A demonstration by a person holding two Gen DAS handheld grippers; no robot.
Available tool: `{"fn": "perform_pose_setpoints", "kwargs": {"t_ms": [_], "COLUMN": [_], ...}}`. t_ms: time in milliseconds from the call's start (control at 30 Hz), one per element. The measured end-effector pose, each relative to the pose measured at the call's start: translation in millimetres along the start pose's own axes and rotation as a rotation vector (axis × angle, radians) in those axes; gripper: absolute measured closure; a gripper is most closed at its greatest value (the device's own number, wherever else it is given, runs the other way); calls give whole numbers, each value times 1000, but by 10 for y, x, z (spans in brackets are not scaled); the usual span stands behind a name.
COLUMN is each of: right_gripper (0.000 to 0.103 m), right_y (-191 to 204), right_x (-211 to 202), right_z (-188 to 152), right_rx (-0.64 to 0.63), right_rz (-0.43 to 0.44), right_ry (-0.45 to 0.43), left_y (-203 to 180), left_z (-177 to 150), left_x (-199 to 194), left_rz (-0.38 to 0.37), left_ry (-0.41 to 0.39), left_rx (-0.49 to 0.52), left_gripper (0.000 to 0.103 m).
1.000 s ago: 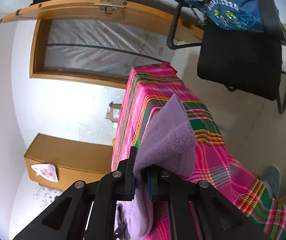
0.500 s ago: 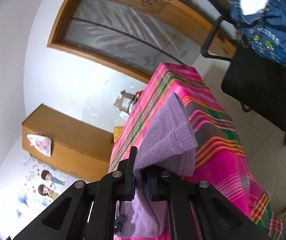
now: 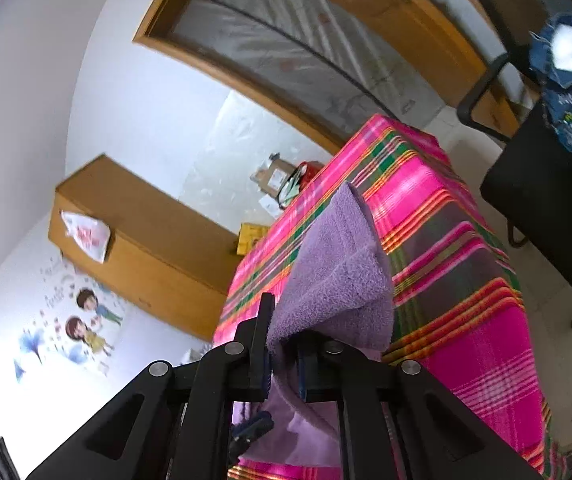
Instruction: Fold clothes
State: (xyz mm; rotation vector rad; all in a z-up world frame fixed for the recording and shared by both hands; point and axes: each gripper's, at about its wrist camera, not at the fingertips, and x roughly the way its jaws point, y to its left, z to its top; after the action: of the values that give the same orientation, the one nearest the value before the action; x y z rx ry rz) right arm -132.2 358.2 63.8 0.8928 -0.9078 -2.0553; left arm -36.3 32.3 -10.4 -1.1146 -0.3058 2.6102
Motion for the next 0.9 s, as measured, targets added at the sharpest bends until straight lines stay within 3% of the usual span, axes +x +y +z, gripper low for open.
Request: {"fn": "perform_pose_setpoints", "kwargs": {"t_ms": [267, 600, 700, 733, 767, 900], "right_gripper": [92, 90, 78, 67, 62, 56], "right_y": [318, 486, 466, 457, 459, 578], "right_x": [432, 1290, 1451, 1494, 1523, 1489], "right_z": [-277, -1008, -1201, -1255, -1304, -1413], "right_rx": [-137, -357, -403, -415, -429, -523], "right_rz": [-36, -173, -203, -210, -211, -198], "right_ry": [115, 374, 441, 460, 474, 482], "left_y": [113, 410, 469, 484, 497, 531], "left_z": [32, -23, -56, -63, -64, -63], "left_x": [-271, -558, -604, -619, -627, -636], "left_rz": [27, 104, 119, 123, 126, 133], "left_ry": [-64, -115, -120, -122, -123, -127], "left_rx": [-27, -93, -108, -111, -114, -124], "left_gripper": [84, 84, 84, 84, 84, 84]}}
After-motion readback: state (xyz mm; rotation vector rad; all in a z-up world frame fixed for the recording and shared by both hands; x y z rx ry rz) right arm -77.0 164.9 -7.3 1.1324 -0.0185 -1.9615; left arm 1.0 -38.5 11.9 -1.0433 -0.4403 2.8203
